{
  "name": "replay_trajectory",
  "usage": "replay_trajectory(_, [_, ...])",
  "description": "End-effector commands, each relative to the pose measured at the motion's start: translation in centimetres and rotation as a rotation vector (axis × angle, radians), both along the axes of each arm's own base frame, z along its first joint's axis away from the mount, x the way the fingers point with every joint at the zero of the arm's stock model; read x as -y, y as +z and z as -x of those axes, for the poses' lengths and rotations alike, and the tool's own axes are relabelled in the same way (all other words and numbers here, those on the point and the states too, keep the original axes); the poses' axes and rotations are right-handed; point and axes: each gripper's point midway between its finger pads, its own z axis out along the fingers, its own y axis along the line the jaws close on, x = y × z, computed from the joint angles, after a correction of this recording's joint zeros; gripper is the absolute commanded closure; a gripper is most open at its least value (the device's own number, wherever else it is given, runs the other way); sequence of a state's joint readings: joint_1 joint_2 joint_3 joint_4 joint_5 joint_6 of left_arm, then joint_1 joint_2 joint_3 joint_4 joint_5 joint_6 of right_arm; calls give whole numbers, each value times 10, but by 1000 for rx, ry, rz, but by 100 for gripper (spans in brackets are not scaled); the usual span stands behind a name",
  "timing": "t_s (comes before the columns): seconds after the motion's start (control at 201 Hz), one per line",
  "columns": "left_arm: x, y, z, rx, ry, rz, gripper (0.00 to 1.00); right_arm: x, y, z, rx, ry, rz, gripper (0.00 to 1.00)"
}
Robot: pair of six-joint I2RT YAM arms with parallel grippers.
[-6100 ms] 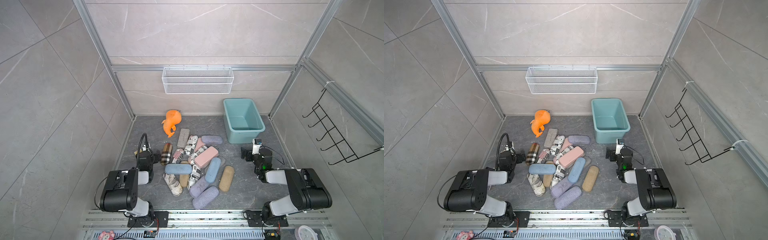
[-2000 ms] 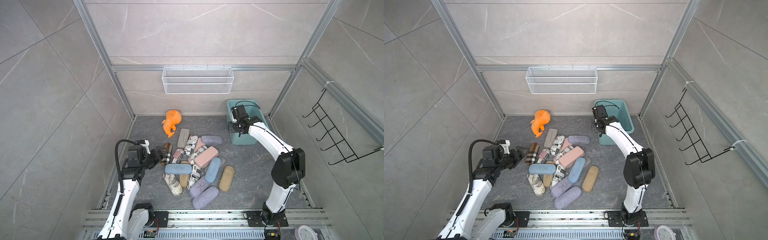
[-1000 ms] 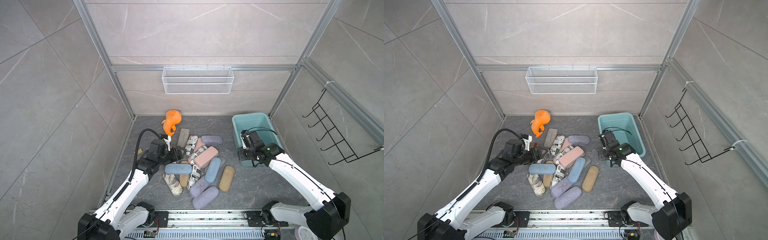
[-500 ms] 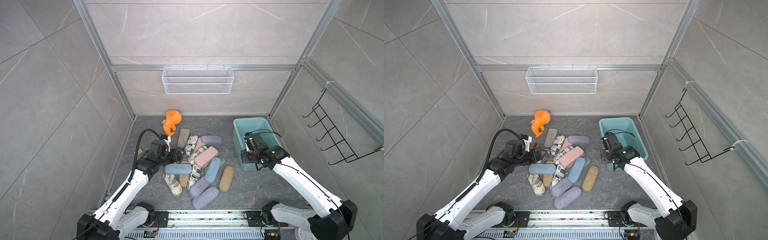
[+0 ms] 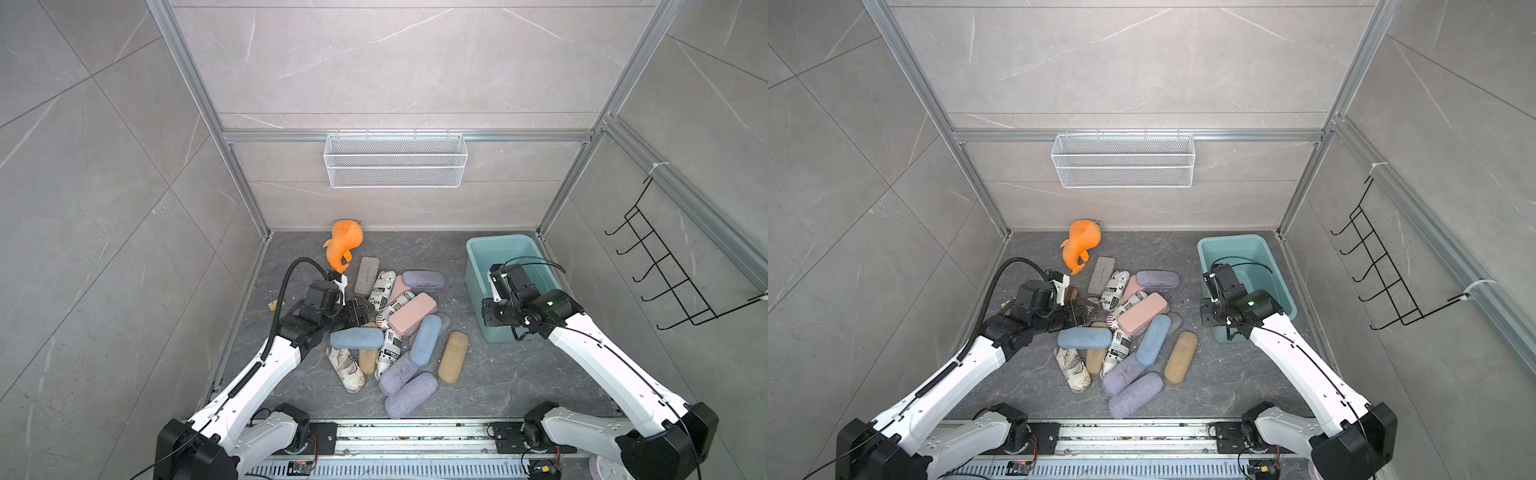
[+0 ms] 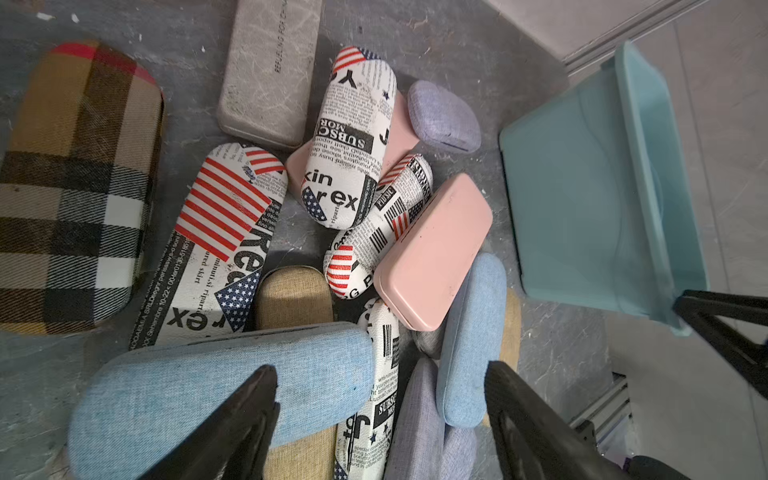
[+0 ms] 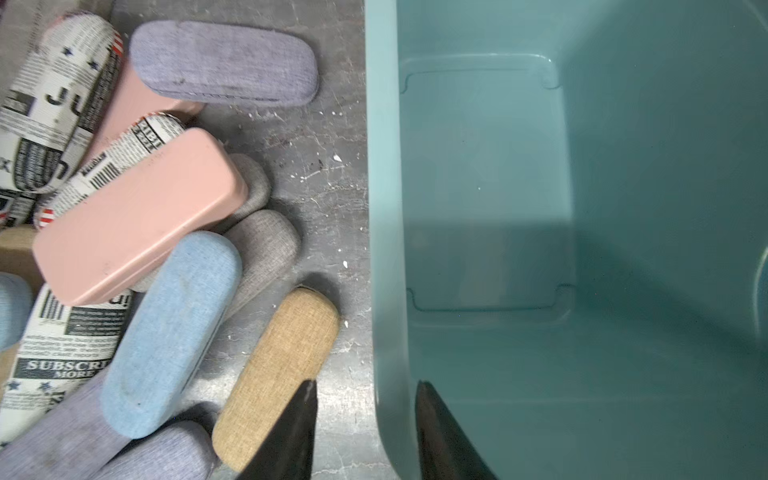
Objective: Put the glasses cases into the storage boxes
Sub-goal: Move the storage box to the center of the board.
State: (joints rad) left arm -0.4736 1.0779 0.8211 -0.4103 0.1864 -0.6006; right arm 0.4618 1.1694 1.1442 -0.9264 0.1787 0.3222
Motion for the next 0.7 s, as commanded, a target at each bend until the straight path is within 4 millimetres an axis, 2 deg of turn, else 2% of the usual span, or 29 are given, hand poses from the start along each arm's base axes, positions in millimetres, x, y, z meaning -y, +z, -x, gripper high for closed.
replay_trajectory(0.0, [13,10,-2,57,-57,-95,20,-11,24,-2,49,31,-61,57])
replay_trajectory(0.145, [44,0,7,79,-131,-222,24,-18,36,-4,108,78,-92,57])
replay_trajectory(0.279, [84,-21,28,73,-241,-328,26,-11,39,-6,147,27,-94,58])
replay_trajectory(0.339, [99,-33,35,22,-265,-350,26,-9,38,-4,158,21,-98,52])
replay_trajectory(0.409, [116,-45,44,-23,-310,-385,24,-4,38,-4,179,-4,-94,39])
replay_trajectory(0.454, [127,-52,49,-33,-336,-416,22,-3,35,-3,175,-2,-82,34])
replay_trajectory(0.593, [145,-67,56,-52,-364,-498,9,1,28,-1,163,-12,-61,29])
replay_trajectory(0.698, [149,-80,54,-78,-356,-521,8,3,28,1,172,-16,-68,27])
